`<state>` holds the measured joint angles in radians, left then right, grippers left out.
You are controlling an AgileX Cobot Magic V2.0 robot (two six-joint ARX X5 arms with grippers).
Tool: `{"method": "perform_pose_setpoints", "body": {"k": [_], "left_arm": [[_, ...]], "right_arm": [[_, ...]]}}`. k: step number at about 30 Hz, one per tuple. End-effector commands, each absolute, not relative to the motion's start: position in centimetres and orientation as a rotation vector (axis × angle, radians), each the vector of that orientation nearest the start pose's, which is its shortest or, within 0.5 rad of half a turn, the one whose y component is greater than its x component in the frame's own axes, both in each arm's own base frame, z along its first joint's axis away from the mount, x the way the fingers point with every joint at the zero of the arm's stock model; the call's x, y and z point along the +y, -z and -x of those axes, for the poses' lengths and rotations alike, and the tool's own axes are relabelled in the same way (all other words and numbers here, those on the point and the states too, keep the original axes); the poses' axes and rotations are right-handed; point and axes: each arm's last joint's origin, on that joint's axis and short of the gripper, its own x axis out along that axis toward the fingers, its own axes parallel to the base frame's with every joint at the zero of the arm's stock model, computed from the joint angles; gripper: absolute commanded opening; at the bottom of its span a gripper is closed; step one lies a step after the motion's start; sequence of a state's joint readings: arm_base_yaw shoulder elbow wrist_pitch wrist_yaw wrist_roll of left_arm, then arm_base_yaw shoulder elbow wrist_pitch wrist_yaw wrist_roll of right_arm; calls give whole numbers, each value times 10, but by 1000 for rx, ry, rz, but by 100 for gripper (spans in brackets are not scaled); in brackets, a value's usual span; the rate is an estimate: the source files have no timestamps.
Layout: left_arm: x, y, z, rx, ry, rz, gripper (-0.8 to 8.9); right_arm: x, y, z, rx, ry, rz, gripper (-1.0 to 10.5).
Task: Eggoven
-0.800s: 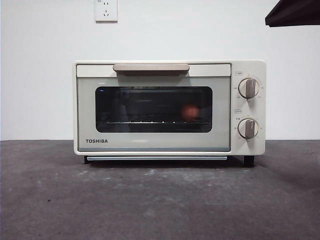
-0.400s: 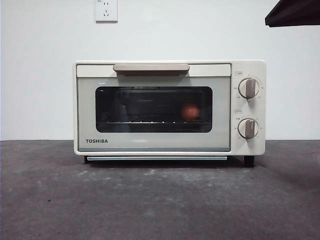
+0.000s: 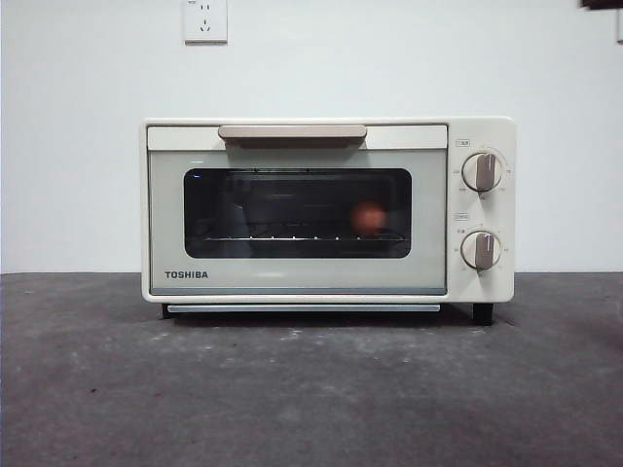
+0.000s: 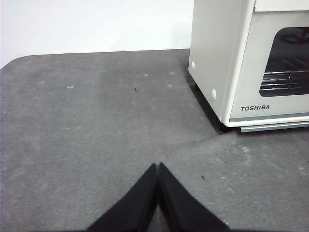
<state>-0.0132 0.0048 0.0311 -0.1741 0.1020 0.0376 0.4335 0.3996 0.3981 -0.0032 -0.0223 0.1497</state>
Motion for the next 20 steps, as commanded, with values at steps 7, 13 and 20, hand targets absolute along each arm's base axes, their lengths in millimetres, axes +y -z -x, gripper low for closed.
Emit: {"method": "perform_pose_setpoints", "body": {"k": [7, 13, 20], "left_arm": [[-4, -147, -96, 176, 114, -25, 8], [-4, -147, -96, 176, 113, -26, 8], [-4, -147, -96, 176, 114, -25, 8]], "right_arm": [[15, -251, -100, -19, -186, -37, 3], [4, -209, -97, -38, -82, -37, 3], [2, -164, -97, 28, -59, -65, 3]]}}
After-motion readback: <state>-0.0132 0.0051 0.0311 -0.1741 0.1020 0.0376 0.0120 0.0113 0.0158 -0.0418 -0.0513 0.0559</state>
